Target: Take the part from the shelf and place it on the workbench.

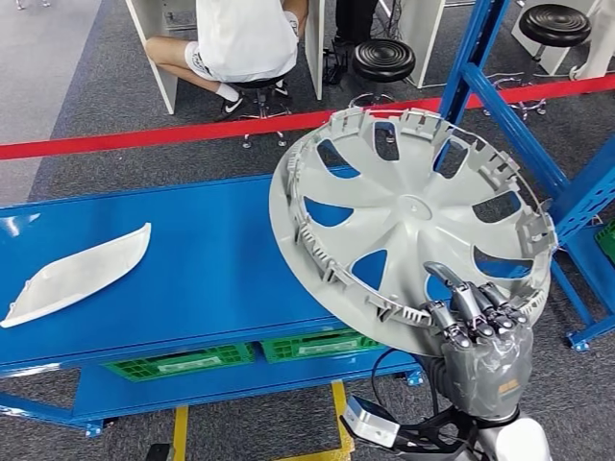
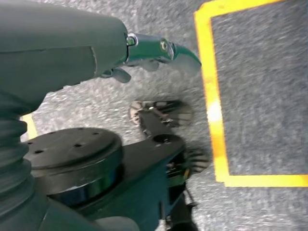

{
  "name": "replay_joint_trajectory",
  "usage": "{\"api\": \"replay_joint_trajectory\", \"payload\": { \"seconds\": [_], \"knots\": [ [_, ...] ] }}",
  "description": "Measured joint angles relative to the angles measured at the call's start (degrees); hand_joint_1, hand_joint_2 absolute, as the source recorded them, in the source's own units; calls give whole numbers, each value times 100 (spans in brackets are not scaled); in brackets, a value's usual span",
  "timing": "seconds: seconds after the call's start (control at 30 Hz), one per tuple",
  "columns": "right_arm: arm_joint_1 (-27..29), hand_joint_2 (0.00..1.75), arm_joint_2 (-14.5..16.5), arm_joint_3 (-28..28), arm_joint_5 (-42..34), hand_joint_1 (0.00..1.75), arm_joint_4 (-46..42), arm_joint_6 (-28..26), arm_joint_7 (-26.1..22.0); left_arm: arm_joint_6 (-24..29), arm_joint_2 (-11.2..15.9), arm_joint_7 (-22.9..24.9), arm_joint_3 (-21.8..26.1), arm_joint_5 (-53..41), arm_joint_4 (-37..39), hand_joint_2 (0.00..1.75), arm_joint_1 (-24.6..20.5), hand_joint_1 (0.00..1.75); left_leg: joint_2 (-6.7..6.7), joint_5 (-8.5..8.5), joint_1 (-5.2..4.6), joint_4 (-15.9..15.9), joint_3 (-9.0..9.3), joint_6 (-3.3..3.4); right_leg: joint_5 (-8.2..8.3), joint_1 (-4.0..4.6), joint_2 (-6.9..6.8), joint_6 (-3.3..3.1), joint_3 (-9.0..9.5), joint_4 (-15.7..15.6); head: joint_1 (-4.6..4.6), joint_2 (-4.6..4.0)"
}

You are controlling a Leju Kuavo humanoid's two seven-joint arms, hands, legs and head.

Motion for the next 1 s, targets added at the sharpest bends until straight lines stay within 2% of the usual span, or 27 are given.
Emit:
{"api": "replay_joint_trajectory", "payload": {
  "seconds": [0.17, 0.37, 0.5, 0.73, 0.83, 1.0],
  "knots": [
    [32, 175, -22, 117, 47, 175, -4, 0, 27, -67, -20, 53, 37, -36, 0, 175, 38, 0, 0, 0, 0, 0, 2, 0, 0, 0, -1, 0, -2, 0, -1, 0],
    [-64, 175, -103, 199, -341, 175, -203, 0, -310, -622, 218, -391, 237, 202, 0, 175, -14, 0, 0, 0, 1, 0, 2, 0, 0, 1, 0, 0, -4, 1, 0, 0],
    [-61, 175, -102, 187, -774, 175, -395, 0, -776, -796, 306, -480, 445, 356, 0, 175, -35, 0, 0, 1, 1, 0, 2, -1, 0, 2, 0, -1, -4, 1, 0, 0],
    [18, 175, 120, -9, -1660, 175, -623, 0, -2062, -788, 318, -322, 615, 220, 0, 175, -44, 0, 0, 1, 1, 0, 4, -1, 0, 3, 0, -1, -3, 1, 1, 0],
    [50, 175, 233, -137, -1826, 175, -641, 0, -2311, -767, 320, -219, 669, 209, 0, 175, -44, 0, 0, 0, 1, 0, 4, -1, 0, 2, 0, -1, -3, 0, 0, 0],
    [105, 175, 320, -251, -1891, 175, -711, 0, -2382, -762, 321, -192, 741, 211, 0, 175, -46, 0, 1, -1, 1, 0, 4, -2, 0, 2, 1, -1, -3, 0, -1, 0]
  ]
}}
